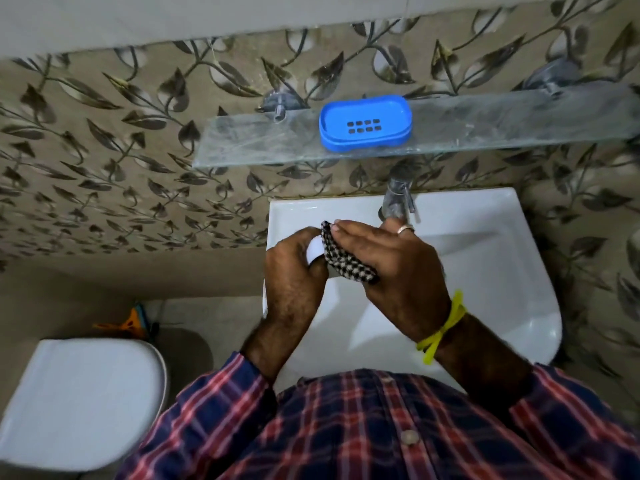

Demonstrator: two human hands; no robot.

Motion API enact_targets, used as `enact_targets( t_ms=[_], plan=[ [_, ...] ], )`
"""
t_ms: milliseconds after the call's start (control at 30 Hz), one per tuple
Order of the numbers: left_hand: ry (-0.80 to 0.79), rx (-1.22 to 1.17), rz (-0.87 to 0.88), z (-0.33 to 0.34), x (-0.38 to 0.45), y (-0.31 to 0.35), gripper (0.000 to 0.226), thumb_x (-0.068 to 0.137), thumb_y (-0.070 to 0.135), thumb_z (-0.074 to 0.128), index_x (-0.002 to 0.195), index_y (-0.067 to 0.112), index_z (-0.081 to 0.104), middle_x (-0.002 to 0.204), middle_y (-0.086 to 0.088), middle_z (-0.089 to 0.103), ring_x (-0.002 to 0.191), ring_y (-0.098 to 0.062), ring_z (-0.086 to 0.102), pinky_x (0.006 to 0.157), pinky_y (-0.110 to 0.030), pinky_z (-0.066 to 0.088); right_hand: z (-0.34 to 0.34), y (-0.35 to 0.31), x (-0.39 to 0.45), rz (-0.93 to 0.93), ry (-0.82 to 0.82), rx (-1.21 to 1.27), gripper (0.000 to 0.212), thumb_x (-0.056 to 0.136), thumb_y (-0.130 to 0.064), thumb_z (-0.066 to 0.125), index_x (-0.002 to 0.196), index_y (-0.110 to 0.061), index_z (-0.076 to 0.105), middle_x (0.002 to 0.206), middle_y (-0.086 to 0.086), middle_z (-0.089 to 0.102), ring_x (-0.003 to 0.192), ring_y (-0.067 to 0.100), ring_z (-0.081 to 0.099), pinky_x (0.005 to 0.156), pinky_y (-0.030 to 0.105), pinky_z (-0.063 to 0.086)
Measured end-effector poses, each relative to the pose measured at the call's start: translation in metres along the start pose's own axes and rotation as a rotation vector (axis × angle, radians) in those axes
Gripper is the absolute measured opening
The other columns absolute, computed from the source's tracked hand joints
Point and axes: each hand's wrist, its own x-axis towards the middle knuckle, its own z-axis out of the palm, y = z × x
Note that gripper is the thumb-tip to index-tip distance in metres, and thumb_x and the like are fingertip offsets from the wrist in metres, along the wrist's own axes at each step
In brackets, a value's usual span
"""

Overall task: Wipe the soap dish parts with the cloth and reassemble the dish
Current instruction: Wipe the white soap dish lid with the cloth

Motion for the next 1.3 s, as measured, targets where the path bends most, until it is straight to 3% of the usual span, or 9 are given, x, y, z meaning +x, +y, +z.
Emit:
enact_targets(
  t_ms=[67,167,333,667,800,900,1033,1167,1300],
  plan=[
    [-0.001,-0.055,0.019,-0.005,-0.001,-0.002,0.024,0.078,0.009,0.059,0.096,0.013,0.075,0.090,0.000,0.077,0.085,-0.015,0.071,0.078,-0.038,0.059,0.001,-0.002,-0.006,0.007,-0.009,-0.071,0.038,0.092,-0.014,0.051,0.126,-0.015,0.068,0.130,-0.003,0.068,0.083,0.027,0.061,0.075,0.027,0.047],
    [-0.023,-0.067,0.041,-0.007,-0.009,-0.001,0.029,0.079,0.020,0.054,0.098,0.012,0.075,0.090,0.003,0.076,0.086,-0.012,0.071,0.078,-0.032,0.058,0.010,-0.001,-0.001,0.071,0.006,-0.031,0.037,0.088,-0.006,0.057,0.122,-0.013,0.070,0.127,0.002,0.069,0.094,0.029,0.068,0.088,0.027,0.045],
    [0.095,-0.113,0.004,-0.016,-0.009,-0.010,0.022,0.079,0.008,0.060,0.094,0.010,0.076,0.087,0.001,0.076,0.082,-0.015,0.072,0.076,-0.031,0.058,0.013,-0.013,-0.005,0.000,-0.039,-0.065,0.038,0.088,-0.005,0.063,0.125,-0.012,0.068,0.131,0.002,0.067,0.088,0.028,0.065,0.084,0.030,0.048],
    [0.094,-0.175,0.116,-0.024,-0.015,-0.013,0.029,0.081,-0.013,0.063,0.096,0.008,0.077,0.092,0.007,0.075,0.087,-0.006,0.071,0.078,-0.025,0.057,0.012,-0.009,-0.012,0.027,0.035,-0.063,0.038,0.087,-0.001,0.058,0.122,-0.011,0.070,0.127,0.003,0.069,0.106,0.028,0.070,0.094,0.041,0.050],
    [0.050,-0.297,-0.051,-0.017,-0.017,-0.009,0.018,0.086,-0.002,0.068,0.093,0.013,0.074,0.087,0.001,0.075,0.081,-0.018,0.071,0.070,-0.036,0.060,0.018,-0.011,-0.001,0.094,0.088,-0.122,0.037,0.081,-0.001,0.061,0.114,-0.008,0.073,0.118,0.007,0.073,0.105,0.026,0.070,0.097,0.038,0.048],
    [-0.053,-0.022,-0.079,-0.021,-0.011,-0.001,0.011,0.088,0.018,0.066,0.097,0.020,0.073,0.091,0.002,0.075,0.085,-0.017,0.069,0.074,-0.031,0.055,0.024,-0.010,-0.006,0.074,0.072,-0.156,0.039,0.080,0.000,0.055,0.115,-0.007,0.073,0.117,0.009,0.073,0.103,0.031,0.071,0.095,0.040,0.050],
    [-0.087,0.438,-0.045,-0.022,-0.009,0.024,0.022,0.086,0.015,0.064,0.105,0.023,0.072,0.099,-0.005,0.075,0.093,-0.029,0.067,0.070,-0.031,0.044,0.029,-0.018,-0.009,0.106,0.086,-0.130,0.037,0.088,-0.009,0.048,0.117,-0.008,0.072,0.119,0.007,0.073,0.100,0.037,0.069,0.088,0.042,0.053],
    [-0.099,0.360,-0.013,-0.023,-0.007,0.017,0.005,0.084,0.015,0.066,0.081,0.017,0.069,0.077,-0.005,0.072,0.074,-0.029,0.064,0.059,-0.029,0.035,0.022,-0.026,-0.019,-0.024,0.093,-0.150,0.033,0.091,-0.006,0.053,0.118,-0.007,0.072,0.124,0.005,0.071,0.091,0.036,0.067,0.076,0.040,0.055],
    [-0.096,0.277,0.091,-0.021,-0.015,0.006,0.017,0.077,0.005,0.071,0.089,0.017,0.074,0.086,-0.005,0.076,0.080,-0.028,0.069,0.066,-0.034,0.052,0.012,-0.014,-0.021,-0.015,0.069,-0.213,0.038,0.085,-0.003,0.055,0.118,-0.010,0.072,0.124,0.003,0.071,0.094,0.029,0.061,0.082,0.033,0.049]
  ],
)
